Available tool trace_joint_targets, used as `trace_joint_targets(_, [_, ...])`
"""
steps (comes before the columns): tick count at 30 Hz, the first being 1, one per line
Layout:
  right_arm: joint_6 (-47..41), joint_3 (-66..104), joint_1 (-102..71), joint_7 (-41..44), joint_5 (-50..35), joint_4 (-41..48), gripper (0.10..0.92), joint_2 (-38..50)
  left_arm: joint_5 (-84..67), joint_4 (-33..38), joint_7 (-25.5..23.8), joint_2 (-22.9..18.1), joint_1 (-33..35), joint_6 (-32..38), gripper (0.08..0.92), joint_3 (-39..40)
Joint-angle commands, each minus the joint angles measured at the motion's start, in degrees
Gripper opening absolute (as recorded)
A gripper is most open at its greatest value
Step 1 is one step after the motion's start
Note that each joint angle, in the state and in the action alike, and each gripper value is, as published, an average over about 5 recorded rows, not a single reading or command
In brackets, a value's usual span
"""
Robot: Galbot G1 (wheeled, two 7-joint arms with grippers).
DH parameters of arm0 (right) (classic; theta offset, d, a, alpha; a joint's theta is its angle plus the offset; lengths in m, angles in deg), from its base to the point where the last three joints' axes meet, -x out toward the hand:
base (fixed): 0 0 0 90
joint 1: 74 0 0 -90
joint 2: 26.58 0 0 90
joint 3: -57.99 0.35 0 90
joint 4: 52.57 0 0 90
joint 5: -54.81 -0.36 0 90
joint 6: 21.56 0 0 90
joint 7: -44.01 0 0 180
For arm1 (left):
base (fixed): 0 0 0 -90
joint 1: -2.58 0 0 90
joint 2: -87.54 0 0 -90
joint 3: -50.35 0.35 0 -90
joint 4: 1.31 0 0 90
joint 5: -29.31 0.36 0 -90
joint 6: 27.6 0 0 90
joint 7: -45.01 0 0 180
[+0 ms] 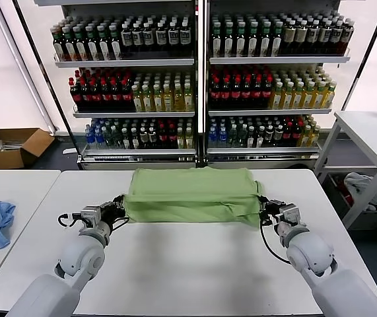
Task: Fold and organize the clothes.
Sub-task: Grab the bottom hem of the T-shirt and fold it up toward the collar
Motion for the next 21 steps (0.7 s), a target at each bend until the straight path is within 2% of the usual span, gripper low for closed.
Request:
trace_joint_targets(1, [2.4,-4.0,5.2,0.1,2.9,6.3,0.106,-1.8,1.6,-3.1,-0.3,-0.7,-2.1,-0.3,0.083,1.1])
trace_joint_targets(5, [1.2,-4.6,5.5,-0.1,3.0,7.0,0.108,-2.5,2.1,-3.8,-0.5,-1.2,-2.6,-0.2,0.083,1.4])
trace_joint_targets(9, [-0.8,-3.9,4.8,-0.6,1.9,6.5,0.172,-2.9,2.4,-4.2,-1.1,-1.6,-3.1,0.2,0.091,1.8])
trace_joint_targets(12, [-1.7,-2.6,4.7,-2.0,-0.9,5.7,0.258,-3.4,2.6,-4.0,-1.2,-1.7,-3.3,0.4,0.149,1.8])
trace_joint_targets(21, [-0.1,-1.0,5.8,-4.1,-4.9,4.1,0.518,-3.6,3.2,-2.3,-0.4,-1.4,-3.8,1.7,0.407,0.6])
